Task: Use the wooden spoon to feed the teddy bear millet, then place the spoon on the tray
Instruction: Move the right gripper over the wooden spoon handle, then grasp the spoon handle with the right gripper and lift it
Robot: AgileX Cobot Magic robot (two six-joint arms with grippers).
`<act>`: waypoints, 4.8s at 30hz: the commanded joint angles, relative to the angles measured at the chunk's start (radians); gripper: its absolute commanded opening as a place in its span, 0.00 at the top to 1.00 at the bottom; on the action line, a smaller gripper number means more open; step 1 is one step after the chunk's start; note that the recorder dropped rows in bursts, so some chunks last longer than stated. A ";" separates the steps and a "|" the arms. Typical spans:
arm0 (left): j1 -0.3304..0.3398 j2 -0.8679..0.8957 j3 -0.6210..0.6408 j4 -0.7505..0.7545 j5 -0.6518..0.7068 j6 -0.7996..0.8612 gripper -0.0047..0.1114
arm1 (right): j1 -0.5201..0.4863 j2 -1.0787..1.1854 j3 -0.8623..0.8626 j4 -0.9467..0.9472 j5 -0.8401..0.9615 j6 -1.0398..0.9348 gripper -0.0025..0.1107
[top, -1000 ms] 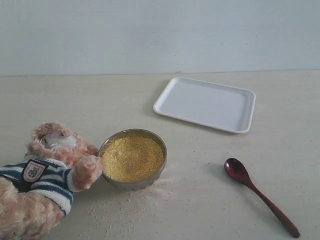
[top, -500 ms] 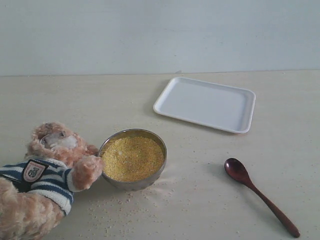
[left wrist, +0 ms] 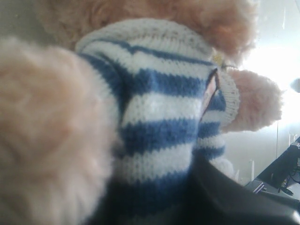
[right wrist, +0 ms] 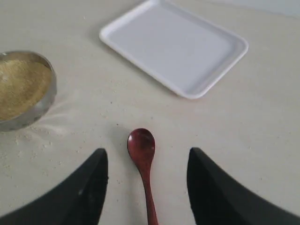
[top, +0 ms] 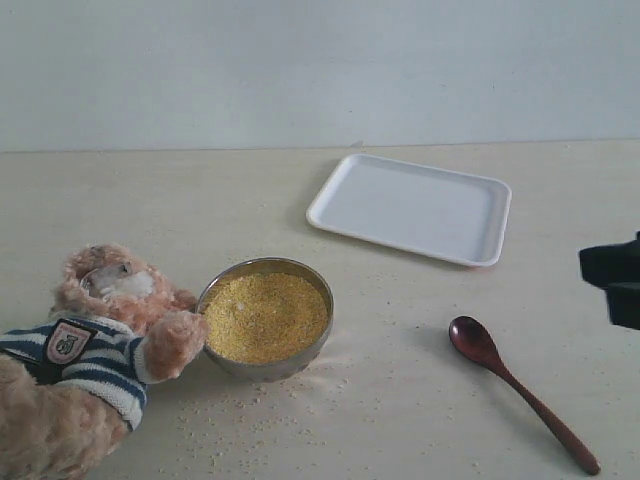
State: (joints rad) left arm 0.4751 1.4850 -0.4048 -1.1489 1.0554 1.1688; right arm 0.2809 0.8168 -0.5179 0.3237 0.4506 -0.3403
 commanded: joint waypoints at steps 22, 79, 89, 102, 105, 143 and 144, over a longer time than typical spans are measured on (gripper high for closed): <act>0.002 -0.008 -0.003 -0.012 0.016 0.003 0.92 | -0.002 0.332 0.142 0.124 -0.196 -0.193 0.51; 0.002 -0.008 -0.003 -0.012 0.016 0.003 0.92 | 0.178 0.662 0.217 -0.466 -0.403 0.448 0.51; 0.002 -0.008 -0.003 -0.012 0.016 0.003 0.92 | 0.178 0.712 0.216 -0.468 -0.380 0.477 0.75; 0.002 -0.008 -0.003 -0.012 0.016 0.003 0.92 | 0.449 0.572 -0.230 -0.828 0.462 0.505 0.97; 0.002 -0.008 -0.003 -0.012 0.016 0.003 0.92 | 0.603 0.593 -0.400 -0.878 0.588 0.460 0.97; 0.002 -0.008 -0.003 -0.012 0.016 0.003 0.92 | 0.867 1.163 -0.880 -1.207 0.770 0.313 0.97; 0.002 -0.008 -0.003 -0.012 0.016 0.003 0.92 | 0.867 1.165 -0.880 -1.214 0.770 0.313 0.97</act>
State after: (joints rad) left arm 0.4751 1.4850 -0.4048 -1.1489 1.0516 1.1688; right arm 1.1469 1.9829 -1.3929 -0.8541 1.2151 -0.0223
